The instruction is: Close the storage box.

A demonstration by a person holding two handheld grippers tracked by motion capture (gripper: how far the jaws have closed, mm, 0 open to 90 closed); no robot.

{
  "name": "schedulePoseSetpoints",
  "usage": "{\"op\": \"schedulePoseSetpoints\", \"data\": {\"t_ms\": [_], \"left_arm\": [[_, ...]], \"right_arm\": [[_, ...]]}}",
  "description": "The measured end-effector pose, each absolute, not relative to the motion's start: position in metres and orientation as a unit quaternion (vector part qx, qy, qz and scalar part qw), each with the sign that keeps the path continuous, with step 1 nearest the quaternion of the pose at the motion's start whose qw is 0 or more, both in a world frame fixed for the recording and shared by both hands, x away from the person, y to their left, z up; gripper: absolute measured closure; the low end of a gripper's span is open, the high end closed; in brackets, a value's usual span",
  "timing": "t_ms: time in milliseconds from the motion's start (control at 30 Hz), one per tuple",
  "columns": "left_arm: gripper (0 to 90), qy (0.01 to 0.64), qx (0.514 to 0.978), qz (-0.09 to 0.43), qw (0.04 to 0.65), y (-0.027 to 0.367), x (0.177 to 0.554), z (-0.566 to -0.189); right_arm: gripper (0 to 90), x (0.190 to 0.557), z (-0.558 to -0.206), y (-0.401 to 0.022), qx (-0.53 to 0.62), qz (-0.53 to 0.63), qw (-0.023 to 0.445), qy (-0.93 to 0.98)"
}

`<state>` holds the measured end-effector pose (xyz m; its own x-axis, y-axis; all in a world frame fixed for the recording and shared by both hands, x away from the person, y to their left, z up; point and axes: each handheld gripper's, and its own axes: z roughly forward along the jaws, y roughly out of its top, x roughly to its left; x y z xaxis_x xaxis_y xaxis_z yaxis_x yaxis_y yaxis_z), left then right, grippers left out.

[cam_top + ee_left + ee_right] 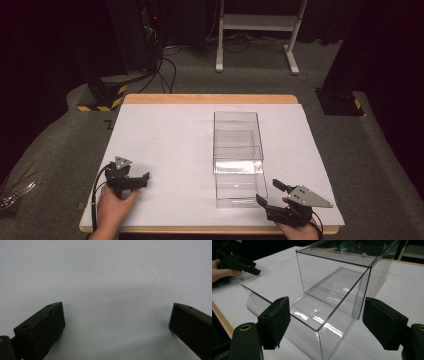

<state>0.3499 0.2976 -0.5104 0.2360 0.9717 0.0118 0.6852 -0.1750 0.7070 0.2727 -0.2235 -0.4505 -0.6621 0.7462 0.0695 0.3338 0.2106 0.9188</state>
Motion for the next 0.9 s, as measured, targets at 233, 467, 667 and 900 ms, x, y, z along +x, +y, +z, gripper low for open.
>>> {"op": "schedulePoseSetpoints", "data": {"t_ms": [233,467,667,900], "left_arm": [[0.5,0.569,0.728,0.242,0.297,0.298,0.35,-0.51],[0.5,0.569,0.728,0.242,0.297,0.298,0.35,-0.51],[0.5,0.569,0.728,0.241,0.297,0.298,0.35,-0.51],[0.5,0.569,0.728,0.241,0.297,0.298,0.35,-0.51]], "right_arm": [[23.1,0.277,-0.45,-0.222,0.361,0.518,0.203,0.749],[24.0,0.275,-0.45,-0.223,0.36,0.52,0.201,0.748],[24.2,0.271,-0.451,-0.224,0.36,0.517,0.2,0.751],[24.6,0.268,-0.46,-0.224,0.365,0.5,0.193,0.761]]}}
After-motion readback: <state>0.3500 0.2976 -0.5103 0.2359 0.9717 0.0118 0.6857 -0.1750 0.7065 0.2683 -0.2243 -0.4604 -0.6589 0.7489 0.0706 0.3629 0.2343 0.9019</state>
